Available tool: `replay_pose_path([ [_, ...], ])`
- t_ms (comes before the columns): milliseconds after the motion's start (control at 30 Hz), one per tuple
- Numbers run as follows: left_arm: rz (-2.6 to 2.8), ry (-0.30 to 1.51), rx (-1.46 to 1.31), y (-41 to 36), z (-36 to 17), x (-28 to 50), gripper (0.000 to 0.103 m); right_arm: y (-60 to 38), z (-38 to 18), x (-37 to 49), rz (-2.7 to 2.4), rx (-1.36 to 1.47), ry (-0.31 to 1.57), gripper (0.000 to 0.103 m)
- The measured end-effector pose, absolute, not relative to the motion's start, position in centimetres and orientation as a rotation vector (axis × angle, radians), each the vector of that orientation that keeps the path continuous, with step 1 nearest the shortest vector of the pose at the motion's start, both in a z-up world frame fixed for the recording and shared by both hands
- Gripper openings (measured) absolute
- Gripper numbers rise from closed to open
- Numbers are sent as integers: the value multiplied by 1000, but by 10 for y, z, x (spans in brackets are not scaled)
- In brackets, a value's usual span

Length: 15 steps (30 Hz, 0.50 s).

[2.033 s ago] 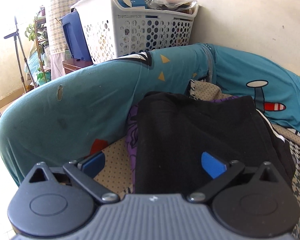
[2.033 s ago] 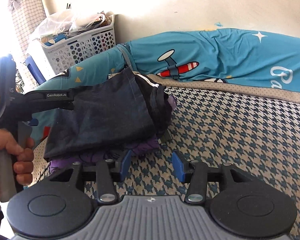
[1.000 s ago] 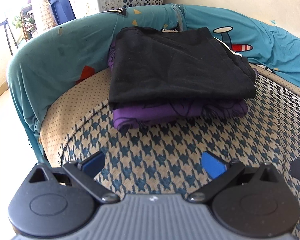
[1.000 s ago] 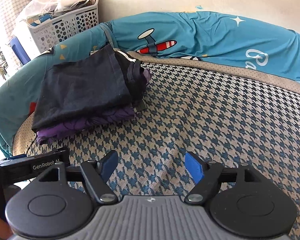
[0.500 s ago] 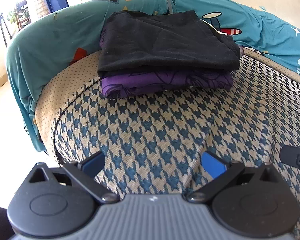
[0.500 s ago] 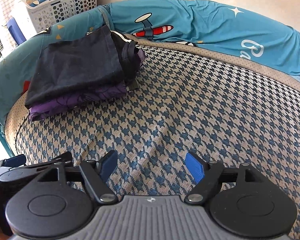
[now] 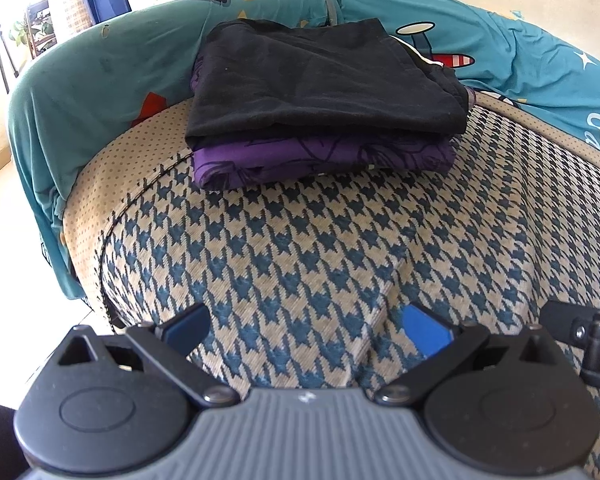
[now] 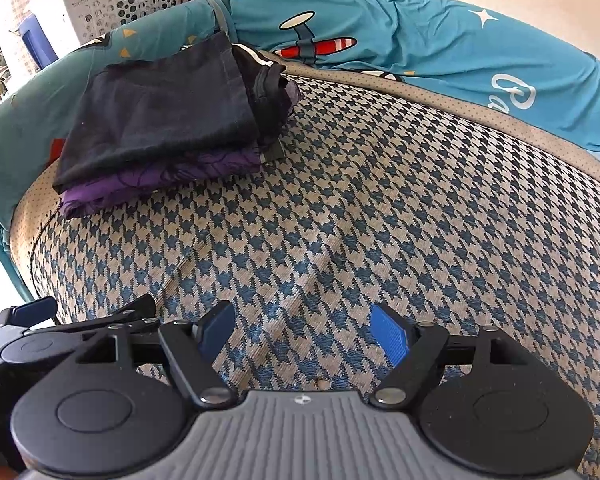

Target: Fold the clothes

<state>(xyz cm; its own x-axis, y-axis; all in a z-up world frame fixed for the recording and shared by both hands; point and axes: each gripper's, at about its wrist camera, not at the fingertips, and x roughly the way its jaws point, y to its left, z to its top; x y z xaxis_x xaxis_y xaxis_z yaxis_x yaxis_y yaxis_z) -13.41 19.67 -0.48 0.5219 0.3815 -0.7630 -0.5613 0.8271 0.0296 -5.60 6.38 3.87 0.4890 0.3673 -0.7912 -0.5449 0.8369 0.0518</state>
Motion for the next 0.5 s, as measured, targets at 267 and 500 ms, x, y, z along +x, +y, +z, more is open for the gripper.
replay_pose_path([
  [267, 564, 846, -233, 197, -5, -133, 103, 67, 37, -57, 566, -229, 903, 75],
  [500, 555, 834, -230, 196, -4, -131, 103, 68, 37, -58, 575, -236, 891, 75],
])
